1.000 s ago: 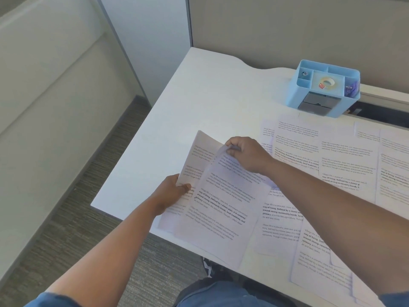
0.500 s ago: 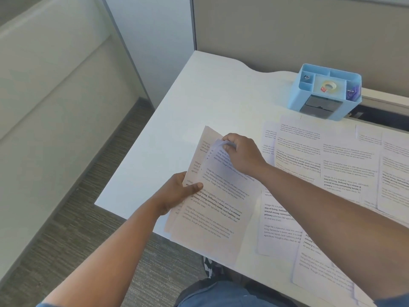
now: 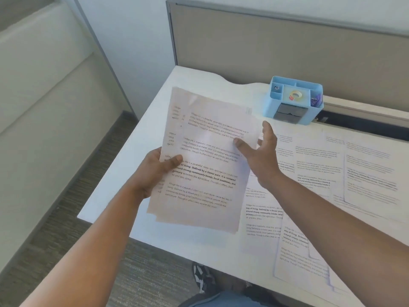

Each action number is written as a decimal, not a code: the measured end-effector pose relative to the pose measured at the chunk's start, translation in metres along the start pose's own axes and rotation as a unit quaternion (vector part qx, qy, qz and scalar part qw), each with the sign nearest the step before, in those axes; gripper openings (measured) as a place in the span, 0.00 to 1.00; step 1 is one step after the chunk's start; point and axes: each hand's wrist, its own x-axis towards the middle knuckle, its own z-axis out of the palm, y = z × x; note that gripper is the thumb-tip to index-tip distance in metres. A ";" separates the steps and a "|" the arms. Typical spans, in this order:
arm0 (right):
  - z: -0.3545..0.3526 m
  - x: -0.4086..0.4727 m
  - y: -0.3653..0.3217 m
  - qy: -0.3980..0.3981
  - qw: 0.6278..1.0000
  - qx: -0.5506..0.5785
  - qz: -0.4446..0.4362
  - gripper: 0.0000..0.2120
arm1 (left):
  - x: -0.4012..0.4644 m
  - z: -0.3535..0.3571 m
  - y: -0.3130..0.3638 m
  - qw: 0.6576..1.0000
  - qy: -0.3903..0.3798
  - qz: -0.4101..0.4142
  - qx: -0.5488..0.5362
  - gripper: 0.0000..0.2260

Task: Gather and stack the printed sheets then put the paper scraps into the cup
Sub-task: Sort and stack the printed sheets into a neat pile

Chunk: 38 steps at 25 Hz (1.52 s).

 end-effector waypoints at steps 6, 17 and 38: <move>-0.065 -0.028 0.028 -0.105 0.962 0.228 0.105 0.16 | 0.013 0.067 -0.011 0.999 -0.017 -0.002 -0.032 0.19; -0.221 -0.026 0.073 -0.073 0.975 0.202 0.064 0.14 | 0.013 0.236 -0.031 0.998 0.003 0.051 0.029 0.27; -0.309 -0.017 0.108 -0.153 0.959 0.232 0.057 0.15 | 0.011 0.346 -0.039 0.985 0.172 0.011 -0.002 0.13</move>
